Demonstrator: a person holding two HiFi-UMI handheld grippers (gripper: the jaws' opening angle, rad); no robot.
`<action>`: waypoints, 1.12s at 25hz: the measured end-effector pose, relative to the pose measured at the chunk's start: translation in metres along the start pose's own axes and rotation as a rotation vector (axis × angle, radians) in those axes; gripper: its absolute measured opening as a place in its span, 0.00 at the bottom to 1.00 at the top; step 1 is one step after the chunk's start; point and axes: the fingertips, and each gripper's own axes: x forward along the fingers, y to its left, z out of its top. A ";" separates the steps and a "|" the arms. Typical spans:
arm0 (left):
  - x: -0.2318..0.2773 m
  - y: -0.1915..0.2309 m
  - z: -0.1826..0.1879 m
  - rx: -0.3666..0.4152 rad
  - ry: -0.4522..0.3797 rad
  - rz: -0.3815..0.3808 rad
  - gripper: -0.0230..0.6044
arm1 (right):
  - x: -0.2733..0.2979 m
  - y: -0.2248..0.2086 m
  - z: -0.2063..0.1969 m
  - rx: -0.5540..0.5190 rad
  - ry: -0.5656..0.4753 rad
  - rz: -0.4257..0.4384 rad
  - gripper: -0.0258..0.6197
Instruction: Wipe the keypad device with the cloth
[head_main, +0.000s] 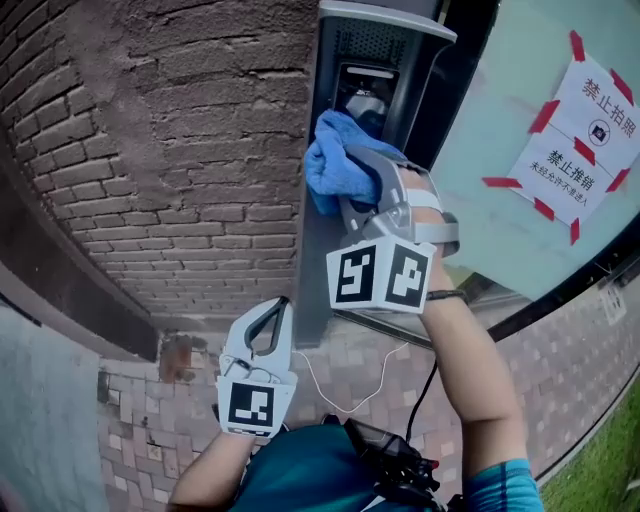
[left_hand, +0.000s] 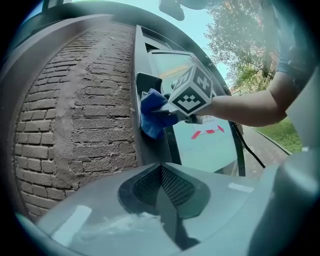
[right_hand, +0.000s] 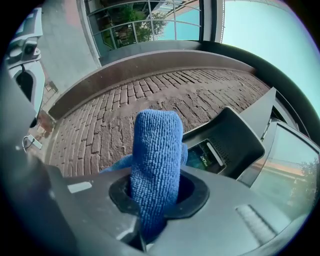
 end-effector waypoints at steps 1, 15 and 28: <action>0.000 0.001 0.001 -0.008 0.001 0.002 0.02 | 0.001 0.000 0.001 0.000 -0.003 0.000 0.12; -0.011 -0.014 -0.012 0.013 0.077 -0.021 0.02 | -0.015 -0.102 0.030 0.057 -0.099 -0.227 0.12; -0.004 -0.027 -0.021 0.017 0.111 -0.048 0.02 | -0.005 -0.043 0.013 0.002 -0.052 -0.089 0.12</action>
